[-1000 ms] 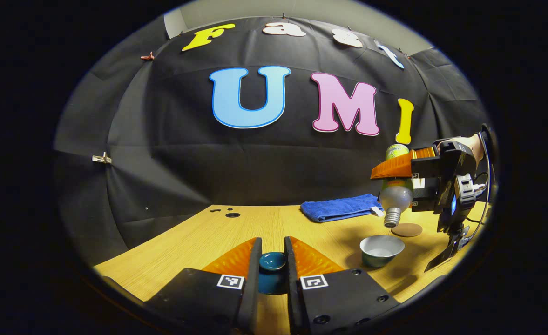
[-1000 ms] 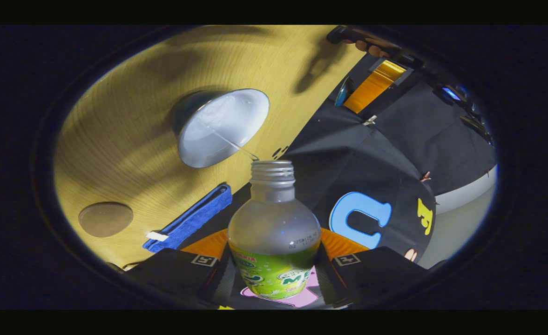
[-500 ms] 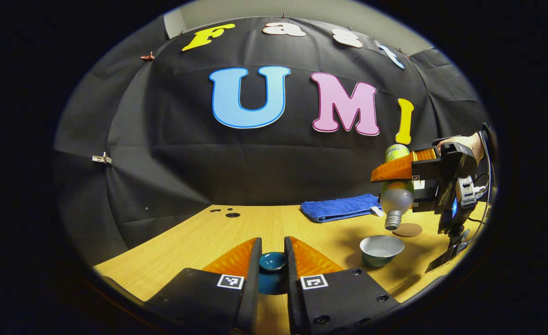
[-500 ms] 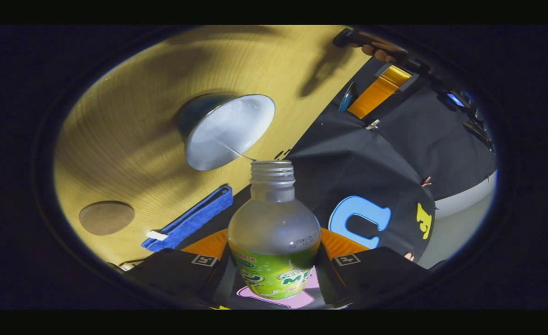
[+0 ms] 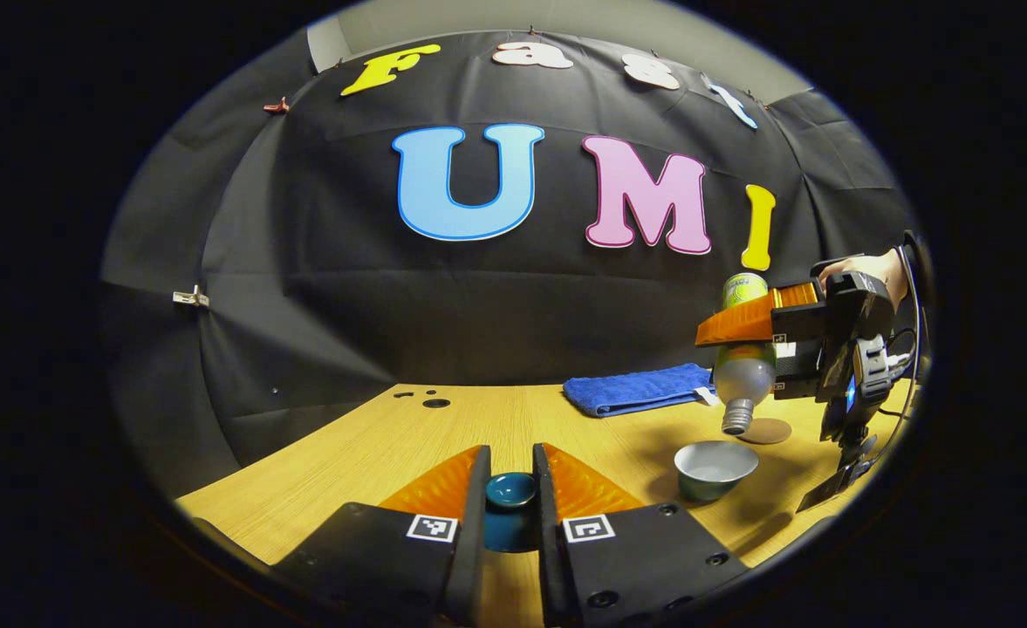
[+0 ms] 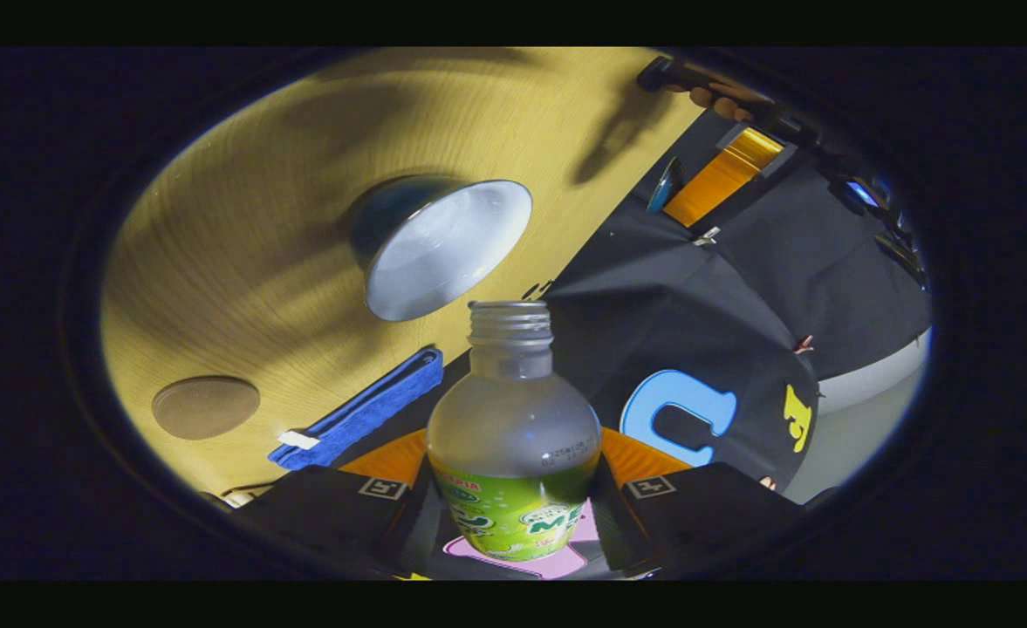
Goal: Open the teacup lid with one hand, grasp the water bottle and pour water into the teacup with the other hand; after pouring, place the water bottle on the coaster and then close the teacup lid.
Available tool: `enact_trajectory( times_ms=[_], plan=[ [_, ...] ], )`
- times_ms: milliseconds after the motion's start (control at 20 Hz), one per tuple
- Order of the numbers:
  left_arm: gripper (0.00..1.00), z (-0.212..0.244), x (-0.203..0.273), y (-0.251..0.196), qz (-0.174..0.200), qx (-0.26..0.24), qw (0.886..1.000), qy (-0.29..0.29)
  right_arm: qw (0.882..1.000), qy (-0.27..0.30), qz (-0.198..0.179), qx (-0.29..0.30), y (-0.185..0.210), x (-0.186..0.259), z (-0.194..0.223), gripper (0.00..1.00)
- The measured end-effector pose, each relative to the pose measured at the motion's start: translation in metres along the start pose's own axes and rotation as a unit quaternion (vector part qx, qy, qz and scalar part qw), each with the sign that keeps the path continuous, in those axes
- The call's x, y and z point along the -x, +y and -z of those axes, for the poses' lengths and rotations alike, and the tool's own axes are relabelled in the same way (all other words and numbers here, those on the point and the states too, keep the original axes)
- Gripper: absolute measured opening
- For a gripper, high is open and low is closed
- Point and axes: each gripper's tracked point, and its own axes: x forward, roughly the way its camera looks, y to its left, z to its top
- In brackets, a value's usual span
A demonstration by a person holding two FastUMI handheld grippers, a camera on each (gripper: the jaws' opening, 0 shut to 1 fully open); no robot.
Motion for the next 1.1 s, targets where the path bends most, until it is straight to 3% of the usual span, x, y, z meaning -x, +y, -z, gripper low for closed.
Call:
enact_trajectory(
  times_ms=[350,450,500,650,800,950,1000,1100],
  plan=[
    [0.33,0.0,0.0,0.0,0.0,0.0,1.0,0.0,1.0,0.008,0.005,-0.019,-0.002,0.001,-0.001,0.75],
    [0.33,0.0,0.0,0.0,0.0,0.0,1.0,0.0,0.998,0.008,0.005,-0.06,0.0,0.005,-0.002,0.72],
    [0.33,0.001,0.0,0.0,0.0,0.0,1.0,0.0,0.995,0.012,0.001,-0.095,0.005,0.009,-0.002,0.76],
    [0.33,0.0,0.0,0.0,0.0,0.0,1.0,0.0,0.98,0.033,0.002,-0.198,0.011,0.023,0.005,0.76],
    [0.3,0.0,0.0,0.0,0.0,0.0,1.0,-0.001,0.945,0.041,0.004,-0.324,0.016,0.037,0.005,0.76],
    [0.32,0.0,-0.001,0.0,0.0,0.0,1.0,-0.001,0.895,0.065,0.02,-0.441,0.019,0.054,0.018,0.76],
    [0.33,0.001,-0.001,0.0,-0.001,0.0,1.0,0.0,0.872,0.072,0.017,-0.484,0.025,0.06,0.024,0.76],
    [0.33,0.0,0.0,0.001,-0.007,0.0,1.0,0.0,0.812,0.076,0.023,-0.579,0.034,0.066,0.03,0.76]
  ],
)
